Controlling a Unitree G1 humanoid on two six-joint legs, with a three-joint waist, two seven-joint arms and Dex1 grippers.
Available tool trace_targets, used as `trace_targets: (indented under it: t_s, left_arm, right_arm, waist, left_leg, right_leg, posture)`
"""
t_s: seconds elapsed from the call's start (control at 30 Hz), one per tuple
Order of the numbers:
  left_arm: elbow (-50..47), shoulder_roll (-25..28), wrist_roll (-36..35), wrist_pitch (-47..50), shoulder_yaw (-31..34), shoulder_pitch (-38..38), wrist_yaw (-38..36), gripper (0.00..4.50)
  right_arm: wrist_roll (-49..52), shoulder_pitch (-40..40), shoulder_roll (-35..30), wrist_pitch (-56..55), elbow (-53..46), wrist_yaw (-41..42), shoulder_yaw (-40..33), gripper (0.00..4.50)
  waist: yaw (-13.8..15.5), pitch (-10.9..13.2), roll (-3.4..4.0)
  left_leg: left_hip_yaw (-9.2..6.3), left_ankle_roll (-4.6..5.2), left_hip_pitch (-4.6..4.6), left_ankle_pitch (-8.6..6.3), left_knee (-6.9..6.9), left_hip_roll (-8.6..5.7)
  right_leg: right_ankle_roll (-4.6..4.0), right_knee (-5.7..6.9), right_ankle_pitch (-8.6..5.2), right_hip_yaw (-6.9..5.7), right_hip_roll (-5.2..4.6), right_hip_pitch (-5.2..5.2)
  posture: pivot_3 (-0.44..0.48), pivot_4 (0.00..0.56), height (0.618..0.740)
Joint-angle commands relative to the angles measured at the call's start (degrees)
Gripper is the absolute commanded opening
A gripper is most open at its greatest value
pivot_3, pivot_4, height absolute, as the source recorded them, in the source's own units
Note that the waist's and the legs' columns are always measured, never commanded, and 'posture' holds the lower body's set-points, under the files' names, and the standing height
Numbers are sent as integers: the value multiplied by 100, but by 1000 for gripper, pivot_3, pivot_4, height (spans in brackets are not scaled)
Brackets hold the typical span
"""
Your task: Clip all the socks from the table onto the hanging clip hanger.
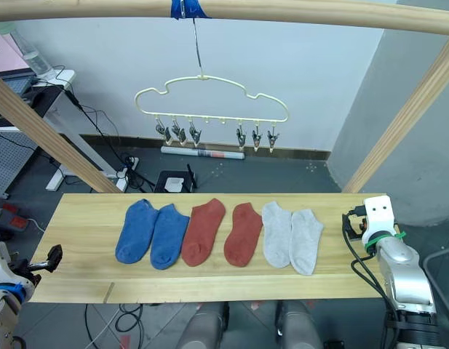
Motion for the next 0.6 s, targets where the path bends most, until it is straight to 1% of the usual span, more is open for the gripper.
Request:
trace_targets:
  t_s: [0.03,0.1,0.27,0.33,0.4,0.47,0.53,0.6]
  left_arm:
    - [-393,193,-572,196,210,27,-613,4500]
    - [-673,176,-986,334,274,40,-966,4500]
    - [-813,295,-860,-1,123,16,-1245,4500]
    - [-1369,281,-1138,189,-78,-286,-1286,4500]
    - [-1848,273,-1307,445,-354,-536,-1279,4500]
    - [-2099,283,-1334,647,-598,-756,-1202,4500]
    - [-2326,269,-1369,834,-825,-1104,-1063,4500]
    - [-2432,261,-1401,949,-905,-1283,-984,4500]
  right_arm:
    - [-27,10,-163,-181,-234,187,59,4475]
    - [50,33,-239,-204,-287,408,124,4475]
    - [358,123,-349,-333,-424,1063,245,4475]
    - [944,111,-413,-487,-902,1979,459,4475]
    - [1357,2,-435,-531,-1285,2587,652,4475]
    - [1565,-239,-390,-527,-1556,2781,809,4475]
    - [1899,-741,-170,-309,-1933,2728,965,4475]
    - [2103,-1010,-50,-126,-2137,2668,1044,4475]
  waist:
    - [-2,16,1]
    - [-3,35,1]
    - [-49,103,-1]
    - [-72,135,-1]
    - [-73,201,-5]
    - [-86,241,-3]
    - [-114,271,-4]
    - [-183,297,-14]
  left_leg:
    - [1,0,0,0,0,0]
    - [2,0,-2,0,1,0]
    - [8,-2,-6,-1,-1,0]
    - [11,-2,-8,-1,-4,0]
    - [6,-2,-11,-1,-1,2]
    - [9,-2,-14,0,7,12]
    - [21,-2,-12,0,9,10]
    - [32,-2,-12,0,8,10]
  right_leg:
    - [0,0,0,1,1,-1]
    - [0,0,0,1,2,-2]
    - [-1,0,-1,7,3,-9]
    - [-2,1,-1,9,3,-14]
    - [-2,4,-1,9,5,-15]
    - [1,9,1,8,7,-14]
    - [4,12,3,10,9,-14]
    - [4,13,3,18,10,-19]
  posture:
    - [138,301,740]
    - [132,306,740]
    - [111,317,740]
    - [99,322,740]
    - [92,329,740]
    - [75,341,740]
    - [64,353,740]
    - [58,357,740]
